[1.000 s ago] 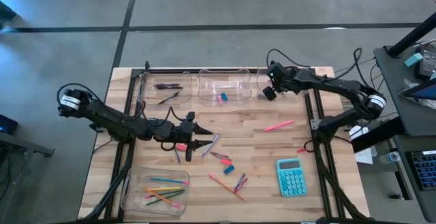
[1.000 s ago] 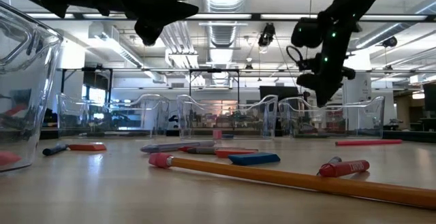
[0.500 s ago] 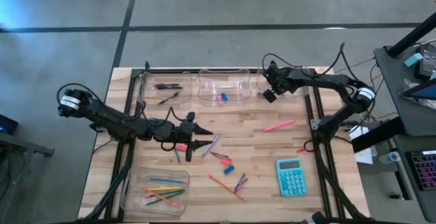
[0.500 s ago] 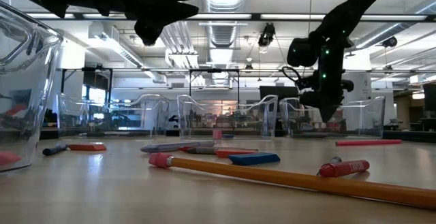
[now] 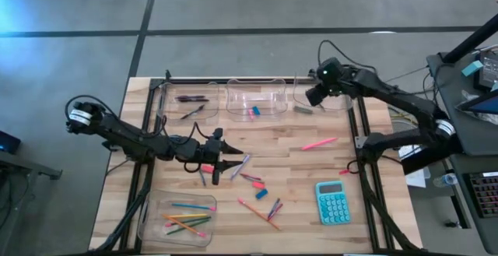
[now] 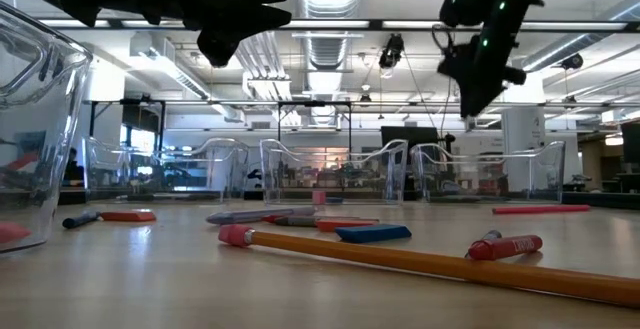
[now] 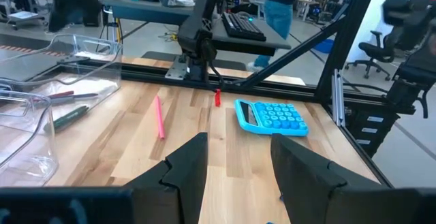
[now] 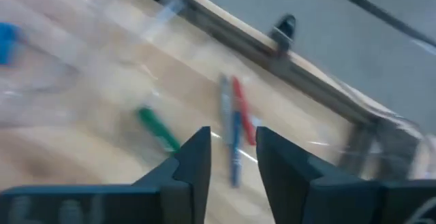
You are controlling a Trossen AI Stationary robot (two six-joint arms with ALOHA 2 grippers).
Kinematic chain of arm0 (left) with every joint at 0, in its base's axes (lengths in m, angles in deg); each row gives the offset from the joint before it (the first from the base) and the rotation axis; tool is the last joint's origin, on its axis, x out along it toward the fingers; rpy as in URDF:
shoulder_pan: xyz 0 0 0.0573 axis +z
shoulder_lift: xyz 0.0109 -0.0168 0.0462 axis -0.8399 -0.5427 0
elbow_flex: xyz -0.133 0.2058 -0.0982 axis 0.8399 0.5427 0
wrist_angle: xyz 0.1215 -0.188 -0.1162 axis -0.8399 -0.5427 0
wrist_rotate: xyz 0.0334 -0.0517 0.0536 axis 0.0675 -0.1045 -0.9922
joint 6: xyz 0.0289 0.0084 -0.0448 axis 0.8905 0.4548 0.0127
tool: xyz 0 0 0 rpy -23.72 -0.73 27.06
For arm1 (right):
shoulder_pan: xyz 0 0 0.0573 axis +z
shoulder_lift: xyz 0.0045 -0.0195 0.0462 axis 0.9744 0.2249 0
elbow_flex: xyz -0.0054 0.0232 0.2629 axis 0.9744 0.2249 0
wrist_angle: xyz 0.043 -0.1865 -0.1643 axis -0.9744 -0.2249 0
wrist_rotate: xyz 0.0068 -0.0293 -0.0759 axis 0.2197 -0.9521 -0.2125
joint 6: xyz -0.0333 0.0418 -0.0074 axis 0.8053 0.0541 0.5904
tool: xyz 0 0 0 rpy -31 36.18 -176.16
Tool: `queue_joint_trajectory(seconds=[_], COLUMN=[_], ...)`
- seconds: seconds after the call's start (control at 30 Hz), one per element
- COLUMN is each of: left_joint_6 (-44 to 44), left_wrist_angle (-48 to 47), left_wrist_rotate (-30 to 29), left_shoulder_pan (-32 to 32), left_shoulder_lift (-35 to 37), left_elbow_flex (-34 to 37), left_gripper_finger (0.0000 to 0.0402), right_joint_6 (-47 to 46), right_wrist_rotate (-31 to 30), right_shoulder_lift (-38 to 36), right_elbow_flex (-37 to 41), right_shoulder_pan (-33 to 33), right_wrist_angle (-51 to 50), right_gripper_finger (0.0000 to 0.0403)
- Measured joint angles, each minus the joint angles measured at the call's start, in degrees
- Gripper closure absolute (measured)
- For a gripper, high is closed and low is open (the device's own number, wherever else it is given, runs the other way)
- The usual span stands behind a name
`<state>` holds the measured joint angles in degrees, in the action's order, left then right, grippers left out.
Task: Sort crayons/erasers/pens/pencils in bins
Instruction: Put the orange eraser into the top middle transparent bin
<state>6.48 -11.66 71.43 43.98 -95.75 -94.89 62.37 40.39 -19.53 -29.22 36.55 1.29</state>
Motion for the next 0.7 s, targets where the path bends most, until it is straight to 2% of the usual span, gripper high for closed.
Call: queue_joint_trajectory(seconds=[0.23,0.47,0.57,0.7], left_joint_6=[-0.03,-2.02,-3.1,-5.95], left_wrist_angle=[0.02,-0.3,-7.04,-24.42], left_wrist_rotate=[0.0,0.0,0.0,-0.05], left_shoulder_pan=[0.0,0.02,0.13,0.15], left_shoulder_lift=[0.0,0.02,0.61,1.37], left_elbow_flex=[0.0,-0.02,-1.48,-6.52], left_gripper_finger=[0.0255,0.0255,0.0255,0.0256], right_joint_6=[-5.12,-9.61,-9.64,-9.58], right_wrist_rotate=[9.85,11.16,11.26,11.42], right_shoulder_lift=[-8.9,-11.81,-11.83,-11.9], right_elbow_flex=[1.3,5.59,7.14,10.16], right_shoulder_pan=[5.42,15.26,21.24,31.29], right_wrist_angle=[1.32,2.37,6.8,19.36], right_gripper_finger=[0.0262,0.0261,0.0261,0.0261])
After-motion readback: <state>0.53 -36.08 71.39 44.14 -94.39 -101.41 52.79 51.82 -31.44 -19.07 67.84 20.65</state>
